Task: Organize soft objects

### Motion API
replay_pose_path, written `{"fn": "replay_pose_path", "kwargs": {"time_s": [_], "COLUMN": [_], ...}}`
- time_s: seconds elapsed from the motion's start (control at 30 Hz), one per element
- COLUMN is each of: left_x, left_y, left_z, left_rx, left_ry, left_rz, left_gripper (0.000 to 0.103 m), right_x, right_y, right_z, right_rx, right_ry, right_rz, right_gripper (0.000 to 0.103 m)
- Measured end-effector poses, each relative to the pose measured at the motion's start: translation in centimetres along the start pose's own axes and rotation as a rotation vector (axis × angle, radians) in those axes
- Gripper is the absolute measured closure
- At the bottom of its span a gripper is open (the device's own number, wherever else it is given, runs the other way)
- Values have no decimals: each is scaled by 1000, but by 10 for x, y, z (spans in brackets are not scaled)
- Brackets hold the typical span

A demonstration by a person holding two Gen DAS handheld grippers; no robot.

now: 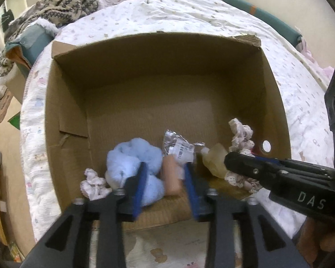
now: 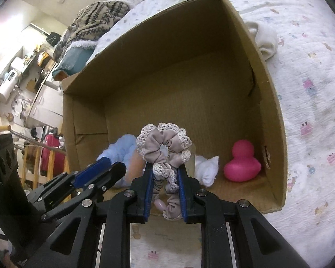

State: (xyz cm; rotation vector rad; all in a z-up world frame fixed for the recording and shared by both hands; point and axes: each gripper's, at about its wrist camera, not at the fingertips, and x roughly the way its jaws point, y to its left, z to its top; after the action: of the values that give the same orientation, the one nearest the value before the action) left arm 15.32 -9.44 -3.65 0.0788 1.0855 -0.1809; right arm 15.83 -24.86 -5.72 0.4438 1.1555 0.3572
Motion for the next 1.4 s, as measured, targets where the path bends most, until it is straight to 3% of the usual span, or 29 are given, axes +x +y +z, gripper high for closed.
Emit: {"fn": "replay_pose_path", "kwargs": {"time_s": [0.03, 0.07, 0.23, 0.33, 0.53, 0.6, 0.67, 0.77, 0.87, 1.07, 1.23, 1.4], "left_x": [-3, -7, -17, -24, -41, -49, -60, -78, -97, -128, -148, -160], "left_y": [0, -1, 1, 8, 17, 23, 30, 37, 41, 58, 60, 62], "left_z": [0, 0, 2, 3, 2, 2, 0, -3, -10, -27, -46, -69], "left_rx": [-1, -4, -17, -49, -67, -87, -115, -123, -113, -117, -97, -94], "left_ry": [-8, -24, -57, -77, -134, -146, -171, -227, -284, -353, -386, -399], "left_rz": [11, 28, 63, 87, 123, 126, 114, 133, 164, 137, 161, 175], "left_gripper": [51, 47, 44, 44, 44, 35, 29, 21, 16, 9, 0, 1], "right_x": [-3, -5, -21, -31, -61, -76, -93, -106, -112, -122, -131, -135], "right_y": [-2, -3, -3, -4, 10, 18, 29, 39, 40, 42, 46, 54], "right_z": [0, 0, -1, 0, -2, -8, -14, -22, -27, -43, -65, -83], "right_rx": [2, 6, -9, 4, -65, -101, -138, -179, -170, -168, -180, -205], "right_ry": [-6, -14, -69, -114, -239, -308, -385, -422, -421, -437, -474, -465], "right_rz": [3, 5, -7, -12, -52, -75, -96, -139, -158, -195, -223, -235], "right_gripper": [81, 79, 67, 35, 35, 35, 18, 5, 2, 0, 0, 0]}}
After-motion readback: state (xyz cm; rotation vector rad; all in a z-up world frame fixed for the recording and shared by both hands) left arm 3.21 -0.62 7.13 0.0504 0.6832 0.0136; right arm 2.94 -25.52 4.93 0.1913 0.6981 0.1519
